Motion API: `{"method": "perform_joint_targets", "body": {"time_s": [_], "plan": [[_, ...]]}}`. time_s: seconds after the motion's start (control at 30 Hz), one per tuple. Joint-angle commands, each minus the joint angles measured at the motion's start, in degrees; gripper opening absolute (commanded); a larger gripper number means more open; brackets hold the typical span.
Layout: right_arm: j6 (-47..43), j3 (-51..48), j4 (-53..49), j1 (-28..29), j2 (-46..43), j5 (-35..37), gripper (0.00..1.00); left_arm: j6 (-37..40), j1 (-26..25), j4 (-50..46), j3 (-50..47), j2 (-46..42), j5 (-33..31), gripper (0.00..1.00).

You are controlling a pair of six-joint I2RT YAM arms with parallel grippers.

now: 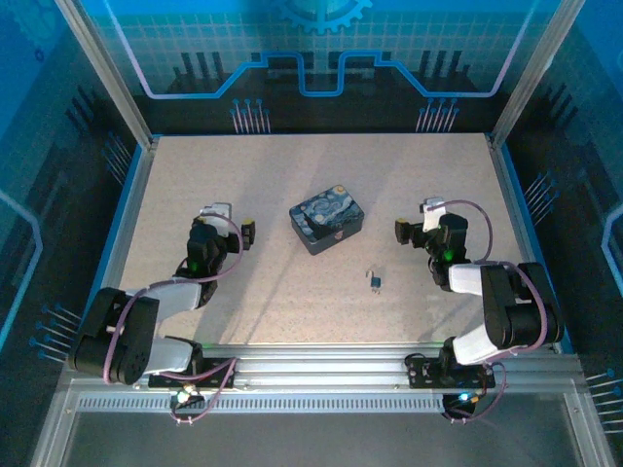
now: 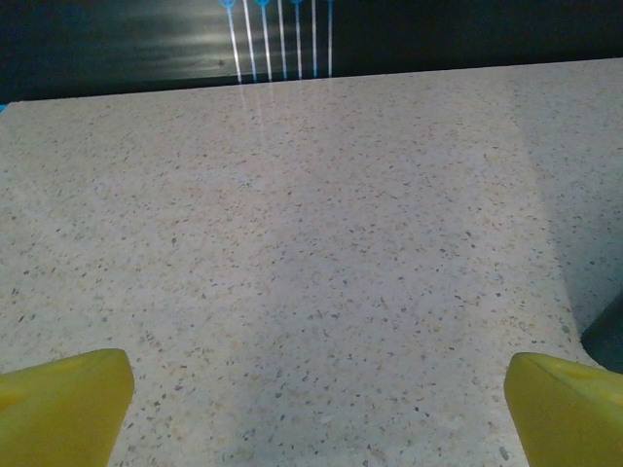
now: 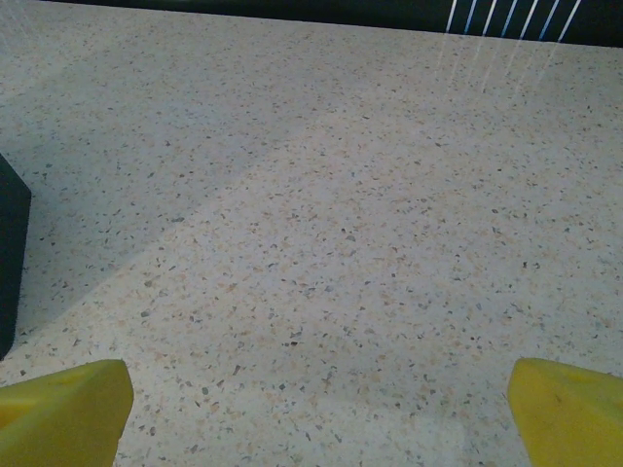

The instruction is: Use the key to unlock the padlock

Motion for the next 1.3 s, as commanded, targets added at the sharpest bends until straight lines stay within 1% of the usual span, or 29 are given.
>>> {"method": "perform_joint_targets", "body": {"time_s": [0.0,0.1,0.13,0.2,0.27,0.3,0.43,0.5,0.57,0.6,1.27], "plan": [[-0.64,0.91,1.0,0.92,0.47,0.72,1.0,3.11,1.63,6.05,-0.62,2.61,3.49,0.99],[-0.65,0.91,1.0,0.88,0.47,0.72,1.0,1.93,3.82,12.2,-1.17,7.59,4.11,0.99],[-0.65,0.89,1.0,0.91,0.47,0.73,1.0,1.04,4.38,12.85,-1.52,7.79,4.24,0.99],[-0.64,0.86,1.0,0.88,0.47,0.75,1.0,0.93,5.15,15.89,-2.71,8.86,6.74,0.99],[-0.65,0.86,1.0,0.91,0.47,0.77,1.0,1.0,5.21,21.51,-4.26,12.19,6.83,0.99],[-0.6,0.86,1.0,0.92,0.48,0.81,1.0,1.53,5.23,25.75,-4.75,14.26,6.52,0.99],[-0.64,0.91,1.0,0.96,0.47,0.81,1.0,1.19,5.28,22.87,-4.01,13.38,7.05,0.99],[-0.63,0.92,1.0,0.96,0.46,0.79,1.0,-0.14,5.94,15.21,-0.09,12.95,5.31,0.99],[-0.64,0.91,1.0,0.93,0.47,0.81,1.0,-3.91,9.41,7.8,3.42,12.65,7.95,0.99],[-0.66,0.91,1.0,0.97,0.46,0.81,1.0,-4.75,10.21,8.76,2.76,12.53,9.25,0.99],[-0.75,0.99,0.91,1.22,0.44,1.41,1.0,-4.64,10.16,9.63,2.54,12.65,8.59,0.99]]}}
